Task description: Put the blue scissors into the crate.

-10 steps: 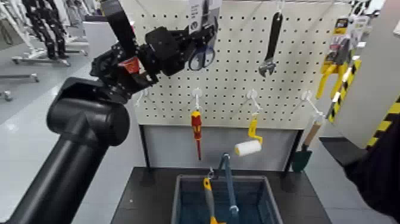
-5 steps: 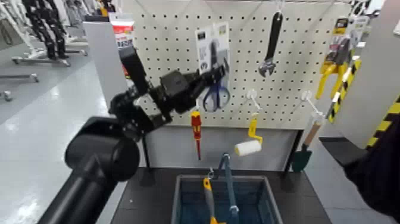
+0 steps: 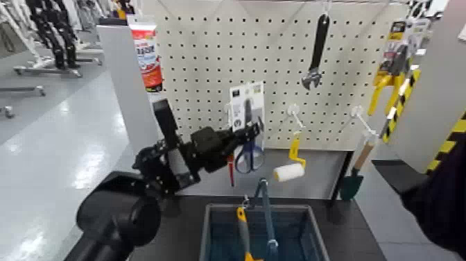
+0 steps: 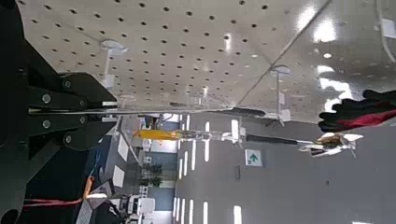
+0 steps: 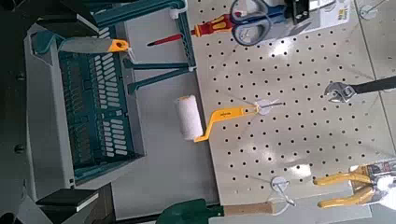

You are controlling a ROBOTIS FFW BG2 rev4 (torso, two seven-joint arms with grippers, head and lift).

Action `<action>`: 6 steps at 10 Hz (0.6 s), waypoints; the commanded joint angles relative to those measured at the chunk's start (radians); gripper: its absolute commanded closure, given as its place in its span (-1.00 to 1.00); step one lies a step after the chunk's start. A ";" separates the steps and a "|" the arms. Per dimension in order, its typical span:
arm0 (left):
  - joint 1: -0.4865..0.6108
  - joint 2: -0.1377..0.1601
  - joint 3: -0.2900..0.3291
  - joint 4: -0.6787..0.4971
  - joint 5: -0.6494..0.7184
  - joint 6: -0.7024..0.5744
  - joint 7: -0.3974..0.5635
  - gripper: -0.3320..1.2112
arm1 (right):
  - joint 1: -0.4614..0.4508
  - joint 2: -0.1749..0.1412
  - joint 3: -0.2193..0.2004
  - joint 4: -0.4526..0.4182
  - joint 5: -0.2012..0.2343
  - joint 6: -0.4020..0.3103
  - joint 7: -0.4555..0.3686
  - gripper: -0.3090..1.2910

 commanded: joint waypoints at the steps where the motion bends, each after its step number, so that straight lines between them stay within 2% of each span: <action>1: 0.043 0.013 -0.004 0.015 -0.009 0.016 0.000 0.95 | 0.000 0.001 -0.003 0.000 0.000 -0.002 0.004 -0.51; 6: 0.080 0.024 -0.005 0.057 -0.027 0.030 -0.006 0.95 | -0.003 0.012 -0.008 0.013 0.000 -0.014 0.013 -0.51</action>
